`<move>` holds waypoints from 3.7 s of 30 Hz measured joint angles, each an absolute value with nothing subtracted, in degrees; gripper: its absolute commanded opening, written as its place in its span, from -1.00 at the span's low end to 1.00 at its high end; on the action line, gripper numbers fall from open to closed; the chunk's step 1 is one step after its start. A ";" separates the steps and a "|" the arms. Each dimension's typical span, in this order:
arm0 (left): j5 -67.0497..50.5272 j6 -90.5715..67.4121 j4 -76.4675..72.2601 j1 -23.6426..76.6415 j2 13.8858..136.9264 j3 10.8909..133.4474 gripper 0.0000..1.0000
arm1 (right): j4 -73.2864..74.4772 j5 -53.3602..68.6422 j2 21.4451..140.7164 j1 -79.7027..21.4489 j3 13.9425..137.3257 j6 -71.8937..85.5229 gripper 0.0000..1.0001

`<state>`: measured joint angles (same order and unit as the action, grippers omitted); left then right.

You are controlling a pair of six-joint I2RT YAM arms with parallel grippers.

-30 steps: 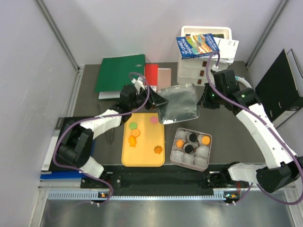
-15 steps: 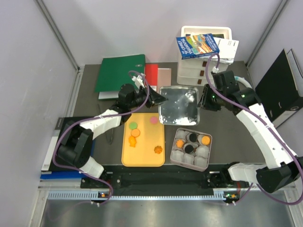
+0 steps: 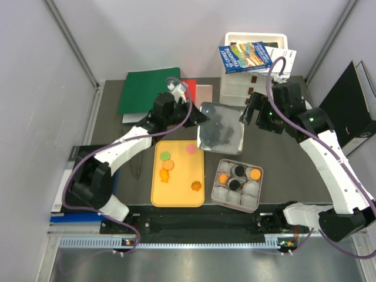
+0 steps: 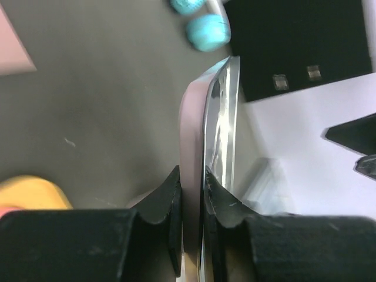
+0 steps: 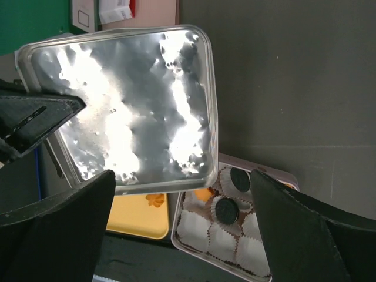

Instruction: Pack the cookies

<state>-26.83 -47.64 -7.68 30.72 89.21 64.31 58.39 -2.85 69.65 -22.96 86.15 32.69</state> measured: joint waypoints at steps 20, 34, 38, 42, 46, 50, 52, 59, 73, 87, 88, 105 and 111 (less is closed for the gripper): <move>50.26 19.14 5.08 72.12 81.28 67.66 -1.00 | 58.13 11.51 72.44 -15.44 89.62 43.64 0.95; 59.99 80.60 -58.04 77.10 98.30 56.53 -1.00 | 56.62 21.12 76.69 -15.31 83.66 43.24 0.93; 59.18 88.84 -66.48 77.76 99.92 54.85 -1.00 | 55.42 21.30 76.66 -15.31 82.74 42.63 0.84; 59.22 93.51 -69.32 78.50 100.64 53.98 -1.00 | 53.21 22.63 76.64 -15.31 80.97 42.52 0.62; 59.16 96.09 -70.41 79.33 101.82 53.80 -1.00 | 50.65 23.51 76.64 -15.31 79.11 42.22 0.32; 58.94 97.71 -70.83 80.20 102.32 53.76 -1.00 | 47.48 24.88 76.71 -15.31 77.84 42.59 0.14; 58.81 98.06 -71.35 80.51 102.32 53.76 -1.00 | 46.02 25.78 76.99 -15.31 77.62 42.74 -0.01; 59.02 98.76 -72.07 80.73 102.65 53.76 -1.00 | 40.12 30.04 78.48 -15.31 76.47 43.57 -0.74; 63.64 93.95 -73.49 79.94 103.39 54.81 0.70 | 38.37 32.10 78.46 -15.11 75.85 43.03 -1.00; 75.79 75.50 -68.27 77.80 95.85 52.58 0.97 | 40.29 31.57 75.20 -12.53 80.18 41.87 -1.00; 76.20 72.71 -65.80 77.60 94.41 52.21 0.97 | 40.47 31.66 74.78 -11.94 80.84 41.91 -1.00; 65.01 -10.46 16.14 60.34 81.49 63.02 0.98 | 37.93 28.80 65.67 -8.08 78.61 41.80 -1.00; 55.88 -23.44 22.00 53.25 72.23 63.00 0.97 | 38.79 28.51 65.19 -8.08 77.97 41.78 -1.00</move>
<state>55.88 -23.44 22.00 53.25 72.23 63.00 38.79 28.51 65.19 -8.08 77.97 41.78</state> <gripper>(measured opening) 0.987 0.085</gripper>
